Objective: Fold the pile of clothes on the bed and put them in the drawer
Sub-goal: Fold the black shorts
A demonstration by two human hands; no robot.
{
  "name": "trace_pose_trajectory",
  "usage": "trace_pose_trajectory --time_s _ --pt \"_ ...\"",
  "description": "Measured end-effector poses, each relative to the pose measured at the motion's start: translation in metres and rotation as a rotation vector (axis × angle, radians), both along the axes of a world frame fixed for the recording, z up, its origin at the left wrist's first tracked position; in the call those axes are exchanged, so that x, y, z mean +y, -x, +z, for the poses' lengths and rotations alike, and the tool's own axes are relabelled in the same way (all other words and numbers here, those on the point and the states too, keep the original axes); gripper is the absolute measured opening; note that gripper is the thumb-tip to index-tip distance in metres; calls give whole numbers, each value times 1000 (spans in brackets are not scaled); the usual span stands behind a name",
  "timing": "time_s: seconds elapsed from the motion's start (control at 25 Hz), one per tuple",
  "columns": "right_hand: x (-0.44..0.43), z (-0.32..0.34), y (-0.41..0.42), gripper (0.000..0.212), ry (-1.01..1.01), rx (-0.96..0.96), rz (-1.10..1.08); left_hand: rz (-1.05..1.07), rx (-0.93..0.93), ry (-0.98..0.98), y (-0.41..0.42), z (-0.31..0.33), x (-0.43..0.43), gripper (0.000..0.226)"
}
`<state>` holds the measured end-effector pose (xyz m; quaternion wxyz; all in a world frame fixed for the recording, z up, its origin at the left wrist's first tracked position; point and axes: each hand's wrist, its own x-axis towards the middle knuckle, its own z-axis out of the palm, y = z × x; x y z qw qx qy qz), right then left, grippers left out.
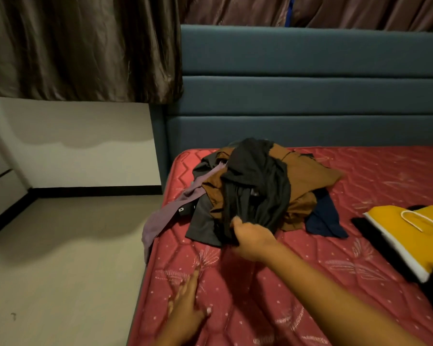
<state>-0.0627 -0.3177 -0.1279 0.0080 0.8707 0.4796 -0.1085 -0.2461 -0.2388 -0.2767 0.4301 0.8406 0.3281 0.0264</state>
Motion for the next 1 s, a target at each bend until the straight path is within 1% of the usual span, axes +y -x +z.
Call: trace_pose_trajectory --time_s 0.04,0.08,0.12,0.16,0.2,0.24,0.28,0.32,0.36,0.4,0.44,0.48,0.52,0.56,0.6,0.68,0.72,0.76,0.8,0.88,0.92,1.0 --pt "-18 7 18 52 79 34 41 76 -218 102 5 5 -14 77" --pt "-38 14 39 48 152 75 101 164 -396 156 12 17 -30 60" --pt "-58 24 59 44 201 123 170 251 -521 152 17 32 -45 42" --pt "-80 36 80 39 225 172 239 306 -589 116 23 48 -61 26" --pt "-102 48 101 36 243 214 298 323 -610 82 30 64 -76 16" --pt "-123 59 121 33 255 246 341 283 -591 56 37 76 -89 12" --pt "-139 66 137 32 267 268 369 204 -489 16 41 79 -97 13" --pt "-155 69 153 30 282 282 392 74 -285 -35 48 75 -107 15" --pt "-167 69 165 30 320 279 410 -53 -18 -92 57 67 -115 21" --pt "-179 63 177 31 394 277 417 -153 209 -124 69 50 -125 29" --pt "-191 52 185 34 501 290 395 -229 383 -145 84 35 -136 38" --pt "-202 39 192 40 627 309 336 -276 485 -160 100 24 -148 46" --pt "-210 23 196 48 738 333 233 -262 521 -167 114 21 -161 53" --pt "-219 7 199 57 798 351 124 -224 519 -163 126 20 -172 58" --pt "-226 -8 202 63 793 326 38 -174 515 -164 136 24 -181 62" --pt "-234 -39 208 73 656 206 -62 -72 503 -208 147 34 -186 69" --pt "-236 -53 214 76 579 196 -99 -32 485 -253 149 37 -185 74" --pt "-237 -64 222 74 508 221 -147 13 460 -293 151 40 -182 80" --pt "-239 -74 229 67 432 221 -179 58 425 -317 152 42 -177 85" --pt "-242 -83 240 50 334 143 -219 173 336 -316 151 44 -165 86" --pt "-244 -84 244 49 338 106 -237 258 273 -305 149 45 -160 85" --pt "-245 -87 245 54 385 55 -243 458 121 -248 145 48 -149 80"
